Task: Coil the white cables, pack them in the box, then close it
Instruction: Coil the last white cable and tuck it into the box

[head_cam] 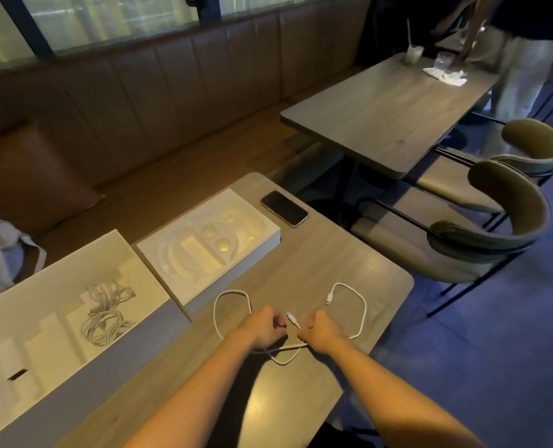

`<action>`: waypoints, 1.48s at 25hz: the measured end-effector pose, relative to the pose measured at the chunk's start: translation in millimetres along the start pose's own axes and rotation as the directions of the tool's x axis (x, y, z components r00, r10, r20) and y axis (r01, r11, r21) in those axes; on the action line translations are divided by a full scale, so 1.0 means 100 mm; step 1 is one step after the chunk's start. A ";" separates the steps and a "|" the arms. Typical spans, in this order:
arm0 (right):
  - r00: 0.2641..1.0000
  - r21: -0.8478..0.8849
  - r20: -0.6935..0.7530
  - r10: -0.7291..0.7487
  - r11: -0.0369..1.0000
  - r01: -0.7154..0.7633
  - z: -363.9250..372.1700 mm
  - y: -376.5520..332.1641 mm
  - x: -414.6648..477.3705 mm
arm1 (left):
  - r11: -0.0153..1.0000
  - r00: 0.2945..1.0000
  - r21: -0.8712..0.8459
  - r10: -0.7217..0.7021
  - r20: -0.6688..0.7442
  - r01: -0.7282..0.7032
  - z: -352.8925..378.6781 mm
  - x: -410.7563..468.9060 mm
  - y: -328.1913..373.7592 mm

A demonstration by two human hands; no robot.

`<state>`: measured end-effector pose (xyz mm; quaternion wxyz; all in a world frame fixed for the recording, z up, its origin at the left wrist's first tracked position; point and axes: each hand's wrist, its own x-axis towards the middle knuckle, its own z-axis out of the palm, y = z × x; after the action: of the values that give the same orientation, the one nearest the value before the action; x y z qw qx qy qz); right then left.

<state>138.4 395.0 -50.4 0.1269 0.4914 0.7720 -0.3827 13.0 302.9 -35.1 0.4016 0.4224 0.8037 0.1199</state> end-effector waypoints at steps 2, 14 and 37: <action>0.999 0.009 0.044 -0.011 1.000 0.010 -0.03 0.01 -0.01 | 1.000 1.000 0.016 0.003 0.020 -0.004 -0.02 -0.02 0.03; 0.936 -0.065 -0.333 0.116 0.987 -0.146 -0.43 0.37 0.12 | 0.996 0.997 0.038 0.076 0.005 -0.076 -0.06 -0.06 0.28; 0.900 0.622 -0.266 -0.344 0.652 0.433 -1.14 -0.34 -0.29 | 0.180 0.949 -0.957 0.261 -0.178 -0.228 -0.81 -0.42 1.21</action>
<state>144.5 449.7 59.0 -0.1908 0.3493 0.6764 -0.6198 36.5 356.0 104.9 0.5618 0.2049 0.4702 0.6491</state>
